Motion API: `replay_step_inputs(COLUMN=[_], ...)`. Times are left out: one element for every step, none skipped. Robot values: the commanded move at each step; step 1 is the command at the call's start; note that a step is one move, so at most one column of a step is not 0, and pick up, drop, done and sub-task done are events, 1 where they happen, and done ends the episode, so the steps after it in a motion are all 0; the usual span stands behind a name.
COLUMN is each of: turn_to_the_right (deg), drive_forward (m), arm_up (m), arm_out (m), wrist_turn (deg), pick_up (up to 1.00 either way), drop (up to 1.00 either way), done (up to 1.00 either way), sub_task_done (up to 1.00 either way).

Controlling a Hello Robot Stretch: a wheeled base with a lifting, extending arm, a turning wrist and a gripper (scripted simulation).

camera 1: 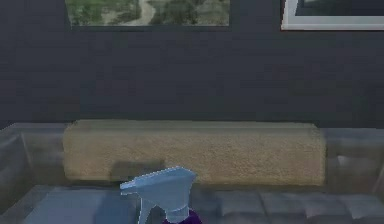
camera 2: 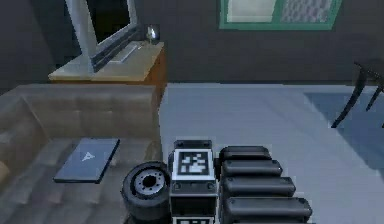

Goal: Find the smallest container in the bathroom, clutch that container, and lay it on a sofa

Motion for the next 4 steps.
replay_step_inputs(turn_to_the_right=[-45.0, -27.0, 0.0, 0.0], drive_forward=[0.0, 0.0, 0.0, 0.0], arm_up=[0.0, 0.0, 0.0, 0.0], arm_out=[0.0, 0.0, 0.22, 0.0], wrist_turn=[0.0, 0.0, 0.0, 45.0], pick_up=[0.0, 0.0, 0.0, 0.0], drop=[0.0, 0.0, 0.0, 0.0], done=[0.0, 0.0, 0.0, 0.0], sub_task_done=[0.0, 0.0, 0.0, 0.0])
